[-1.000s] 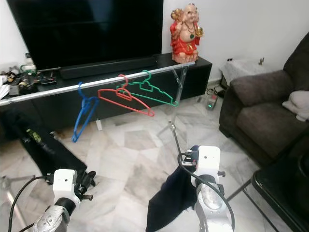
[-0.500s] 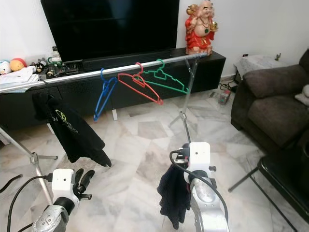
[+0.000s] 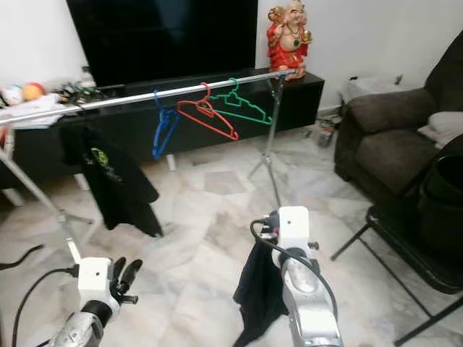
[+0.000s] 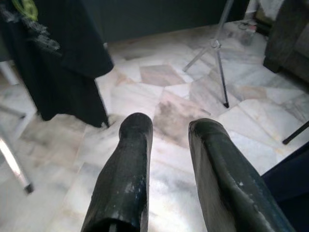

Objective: Hang hanger

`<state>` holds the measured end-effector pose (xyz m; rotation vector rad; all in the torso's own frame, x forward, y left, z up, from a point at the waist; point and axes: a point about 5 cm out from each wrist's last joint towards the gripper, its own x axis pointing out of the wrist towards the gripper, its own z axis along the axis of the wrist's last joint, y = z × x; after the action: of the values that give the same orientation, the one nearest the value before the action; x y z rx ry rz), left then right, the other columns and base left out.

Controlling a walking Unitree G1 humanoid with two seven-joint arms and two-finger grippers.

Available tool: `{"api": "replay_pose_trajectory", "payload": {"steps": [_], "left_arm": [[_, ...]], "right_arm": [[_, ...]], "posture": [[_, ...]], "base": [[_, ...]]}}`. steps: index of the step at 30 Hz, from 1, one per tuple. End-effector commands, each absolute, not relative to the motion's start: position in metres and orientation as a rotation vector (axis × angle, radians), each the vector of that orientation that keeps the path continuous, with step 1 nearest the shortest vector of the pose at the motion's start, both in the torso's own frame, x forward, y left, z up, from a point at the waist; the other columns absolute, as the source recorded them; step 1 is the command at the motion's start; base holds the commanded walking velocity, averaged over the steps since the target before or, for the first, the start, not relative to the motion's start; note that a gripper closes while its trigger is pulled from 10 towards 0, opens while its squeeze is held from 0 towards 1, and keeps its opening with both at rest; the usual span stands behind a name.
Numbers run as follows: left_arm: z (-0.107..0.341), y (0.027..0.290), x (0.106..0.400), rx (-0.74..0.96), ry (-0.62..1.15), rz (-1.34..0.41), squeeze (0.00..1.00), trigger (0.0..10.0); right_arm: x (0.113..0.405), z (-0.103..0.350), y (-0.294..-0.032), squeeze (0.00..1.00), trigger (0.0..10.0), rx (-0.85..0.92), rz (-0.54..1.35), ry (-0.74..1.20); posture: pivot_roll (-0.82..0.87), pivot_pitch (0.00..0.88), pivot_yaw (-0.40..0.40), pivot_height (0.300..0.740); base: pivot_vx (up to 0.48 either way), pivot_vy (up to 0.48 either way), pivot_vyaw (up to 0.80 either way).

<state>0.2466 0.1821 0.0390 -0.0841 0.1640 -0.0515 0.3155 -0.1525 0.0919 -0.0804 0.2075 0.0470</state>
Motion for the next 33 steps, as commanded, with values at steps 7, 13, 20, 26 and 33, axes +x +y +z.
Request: {"api": "replay_pose_trajectory", "payload": {"steps": [7, 13, 20, 26, 33], "left_arm": [[0.045, 0.178, 0.251, -0.103, 0.161, -0.099, 0.00, 10.0], [0.049, 0.170, 0.257, -0.024, 0.193, -0.231, 0.00, 10.0], [0.071, 0.156, 0.274, -0.003, 0.181, -0.441, 0.48, 10.0], [0.079, 0.138, 0.278, -0.001, 0.221, -0.671, 1.00, 10.0], [0.075, 0.144, 0.294, -0.058, 0.278, -0.600, 1.00, 10.0]], "right_arm": [[0.333, 0.099, -0.140, 0.00, 10.0, -0.090, 0.104, 0.186], [0.346, 0.104, -0.121, 0.00, 10.0, -0.085, 0.232, 0.192], [0.356, 0.101, -0.095, 0.00, 10.0, -0.152, 0.394, 0.269], [0.368, 0.105, -0.089, 0.00, 10.0, -0.189, 0.414, 0.325], [0.379, 0.108, -0.088, 0.00, 10.0, -0.214, 0.340, 0.361]], "posture": [[0.07, 0.001, 0.020, 0.740], [0.08, 0.014, 0.016, 0.740], [0.09, 0.024, 0.013, 0.740], [0.08, 0.040, 0.014, 0.740], [0.08, 0.074, 0.007, 0.740]], "base": [[0.000, 0.000, 0.00], [0.000, 0.000, 0.00], [0.000, 0.000, 0.00], [0.000, 0.000, 0.00], [0.000, 0.000, 0.00]]}}
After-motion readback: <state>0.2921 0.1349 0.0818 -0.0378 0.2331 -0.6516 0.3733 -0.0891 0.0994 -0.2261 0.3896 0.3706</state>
